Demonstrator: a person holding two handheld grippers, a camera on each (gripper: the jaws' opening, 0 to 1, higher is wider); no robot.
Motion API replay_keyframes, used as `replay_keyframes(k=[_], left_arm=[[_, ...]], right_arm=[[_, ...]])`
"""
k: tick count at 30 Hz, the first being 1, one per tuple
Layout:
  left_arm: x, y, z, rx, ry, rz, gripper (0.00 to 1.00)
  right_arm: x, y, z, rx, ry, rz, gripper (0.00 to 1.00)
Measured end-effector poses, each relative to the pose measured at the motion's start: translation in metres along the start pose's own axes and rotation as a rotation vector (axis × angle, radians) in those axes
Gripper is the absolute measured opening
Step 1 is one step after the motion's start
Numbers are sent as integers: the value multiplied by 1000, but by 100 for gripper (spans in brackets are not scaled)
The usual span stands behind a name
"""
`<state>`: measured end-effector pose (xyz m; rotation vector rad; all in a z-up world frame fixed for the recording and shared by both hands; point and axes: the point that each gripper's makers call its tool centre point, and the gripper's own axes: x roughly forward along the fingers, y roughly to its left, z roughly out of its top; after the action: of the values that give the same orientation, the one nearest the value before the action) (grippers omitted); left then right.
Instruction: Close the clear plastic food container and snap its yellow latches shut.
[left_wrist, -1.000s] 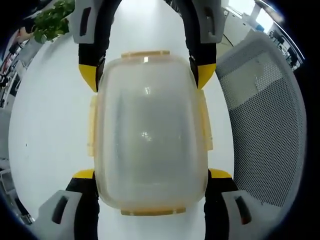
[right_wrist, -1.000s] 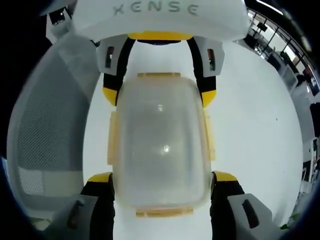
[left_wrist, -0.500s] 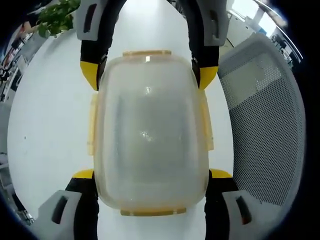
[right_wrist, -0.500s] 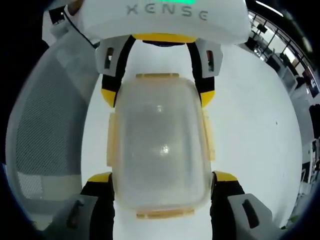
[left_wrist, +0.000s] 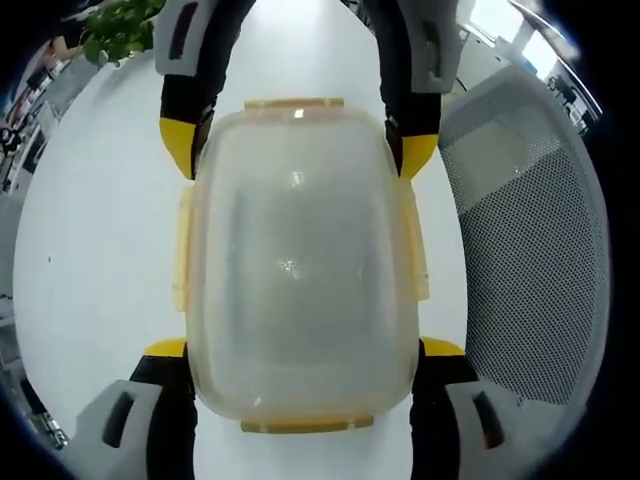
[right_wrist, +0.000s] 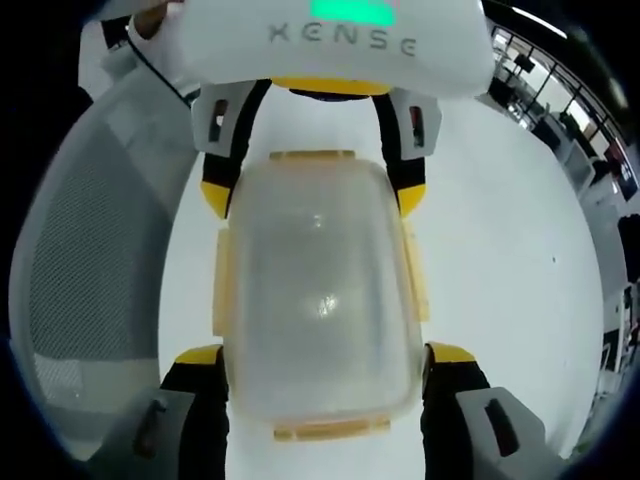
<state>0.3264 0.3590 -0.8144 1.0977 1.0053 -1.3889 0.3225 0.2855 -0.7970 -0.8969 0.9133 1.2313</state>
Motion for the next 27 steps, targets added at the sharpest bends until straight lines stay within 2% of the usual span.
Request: replay_keyframes(k=[8, 16, 27], left_arm=[[-2, 1, -10, -4, 7, -2, 90], [-4, 2, -16, 3, -13, -4, 90], [-6, 1, -32, 15, 27, -2, 91]], right_arm=[[3, -2, 9, 0, -7, -2, 80], [6, -2, 16, 12, 1, -10, 80], [13, 0, 31, 30, -12, -22, 81]])
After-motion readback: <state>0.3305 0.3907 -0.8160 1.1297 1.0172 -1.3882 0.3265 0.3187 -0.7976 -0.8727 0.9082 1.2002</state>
